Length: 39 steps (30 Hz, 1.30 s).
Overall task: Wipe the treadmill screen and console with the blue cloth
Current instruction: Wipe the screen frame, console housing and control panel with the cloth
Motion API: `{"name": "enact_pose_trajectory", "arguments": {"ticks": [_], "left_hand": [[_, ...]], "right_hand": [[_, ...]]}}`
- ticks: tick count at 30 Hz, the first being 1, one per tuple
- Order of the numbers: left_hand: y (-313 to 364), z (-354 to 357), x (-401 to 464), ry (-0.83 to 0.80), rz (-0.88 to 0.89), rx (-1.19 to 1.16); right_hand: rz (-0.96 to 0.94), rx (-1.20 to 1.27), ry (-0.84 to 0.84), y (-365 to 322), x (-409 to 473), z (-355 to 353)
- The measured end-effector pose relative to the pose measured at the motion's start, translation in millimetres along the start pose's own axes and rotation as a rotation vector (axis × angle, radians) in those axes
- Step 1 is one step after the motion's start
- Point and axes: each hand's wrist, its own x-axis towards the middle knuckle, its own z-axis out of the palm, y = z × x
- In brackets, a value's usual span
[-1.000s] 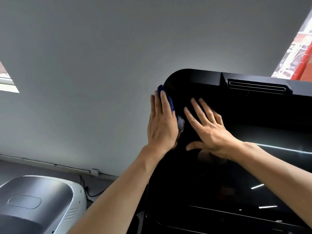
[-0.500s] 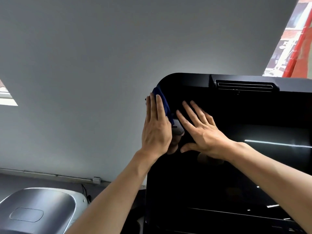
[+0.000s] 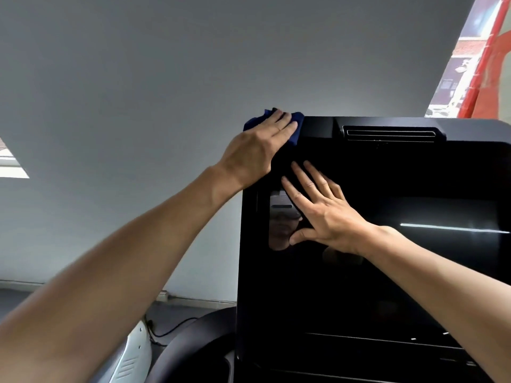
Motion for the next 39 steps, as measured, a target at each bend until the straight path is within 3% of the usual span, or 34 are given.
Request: {"name": "enact_pose_trajectory", "arguments": {"ticks": [4,7,9,12,14,16,19,21,24,27,36,39], "left_hand": [[15,22,-16,0.242,-0.046,0.063],[27,30,-17,0.279,-0.18,0.037],[22,25,-12,0.13,-0.206,-0.019],[-1,0,12,-0.266,-0.198,-0.119],[-14,-11,26,-0.435,-0.157,-0.13],[-15,-9,24,-0.373,-0.118,-0.151],[2,7,-5,-0.086,-0.147,-0.123],[9,14,-27,0.021,-0.207,-0.081],[20,15,-51,0.013,-0.29,-0.018],[32,20,-62,-0.05,-0.354,0.054],[27,3,27,-0.268,-0.03,0.242],[45,17,47,-0.226,0.107,0.256]], "right_hand": [[-0.006,0.011,0.017,1,-1,1],[-0.019,0.024,0.029,2,0,2],[-0.023,0.034,0.042,4,0,4],[-0.026,0.039,0.039,5,1,4],[-0.031,0.031,0.032,4,1,3],[-0.04,0.041,0.045,5,0,2],[-0.041,0.079,0.122,5,-4,-1],[0.003,0.104,0.176,12,-11,-1],[0.159,0.052,0.332,32,-31,4],[0.249,-0.014,0.359,37,-41,9],[0.252,-0.047,0.304,30,-37,13],[0.262,-0.073,0.289,30,-36,14]]}}
